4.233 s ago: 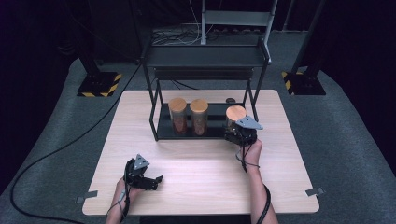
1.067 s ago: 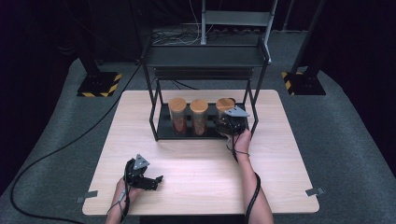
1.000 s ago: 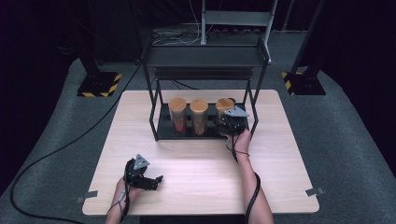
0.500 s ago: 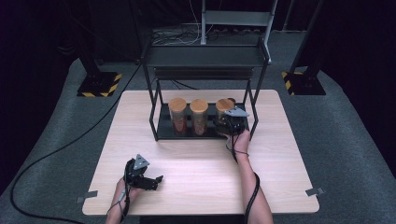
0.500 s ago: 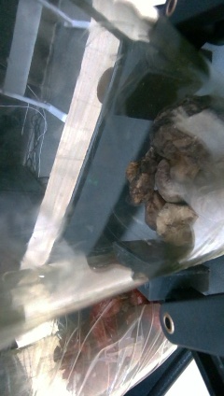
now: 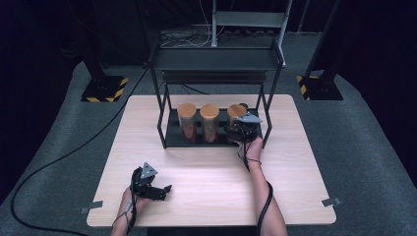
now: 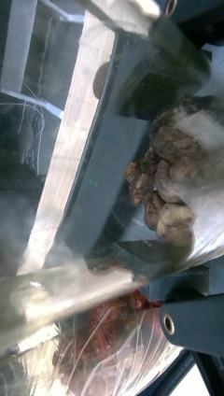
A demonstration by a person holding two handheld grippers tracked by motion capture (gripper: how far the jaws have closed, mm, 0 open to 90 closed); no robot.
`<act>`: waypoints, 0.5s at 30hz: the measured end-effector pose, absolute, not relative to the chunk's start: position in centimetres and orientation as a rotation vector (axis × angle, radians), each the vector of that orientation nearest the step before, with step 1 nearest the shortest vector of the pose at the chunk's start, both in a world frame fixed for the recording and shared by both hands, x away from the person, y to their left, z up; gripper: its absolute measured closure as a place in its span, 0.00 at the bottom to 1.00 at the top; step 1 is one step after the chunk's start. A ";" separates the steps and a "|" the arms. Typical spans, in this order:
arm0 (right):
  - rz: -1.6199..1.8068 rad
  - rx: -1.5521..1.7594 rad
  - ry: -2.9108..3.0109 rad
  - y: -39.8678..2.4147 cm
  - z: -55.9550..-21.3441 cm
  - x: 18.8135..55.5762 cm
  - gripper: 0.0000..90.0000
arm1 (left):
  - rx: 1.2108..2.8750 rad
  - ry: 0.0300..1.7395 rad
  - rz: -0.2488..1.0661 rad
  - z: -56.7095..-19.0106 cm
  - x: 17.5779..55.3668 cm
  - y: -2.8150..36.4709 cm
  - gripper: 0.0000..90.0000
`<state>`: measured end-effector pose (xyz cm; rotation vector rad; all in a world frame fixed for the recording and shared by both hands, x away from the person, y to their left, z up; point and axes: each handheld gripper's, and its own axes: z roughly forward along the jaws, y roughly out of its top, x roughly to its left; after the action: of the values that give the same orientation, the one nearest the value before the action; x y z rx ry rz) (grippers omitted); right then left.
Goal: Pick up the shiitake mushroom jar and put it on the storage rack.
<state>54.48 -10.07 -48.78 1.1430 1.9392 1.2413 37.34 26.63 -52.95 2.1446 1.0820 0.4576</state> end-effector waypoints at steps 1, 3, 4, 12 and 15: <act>1.245 1.146 1.940 -10.1 -48.8 54.5 0.28 | 2.145 1.082 0.458 -53.0 37.3 26.6 0.01; 1.261 1.149 1.935 -10.1 -48.9 54.5 0.28 | 2.145 1.082 0.458 -53.0 37.3 26.6 0.01; 1.273 1.152 1.933 -10.1 -49.0 54.4 0.28 | 2.145 1.082 0.458 -53.0 37.3 26.6 0.01; 1.268 1.149 1.957 -10.1 -48.9 54.6 0.28 | 2.143 1.085 0.457 -53.0 37.3 26.6 0.01; 1.261 1.148 1.966 -10.1 -48.8 54.6 0.28 | 2.143 1.085 0.458 -53.0 37.3 26.6 0.01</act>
<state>54.63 -10.05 -48.81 1.1482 1.9656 1.2608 37.32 26.61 -52.96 2.1430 1.0848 0.4575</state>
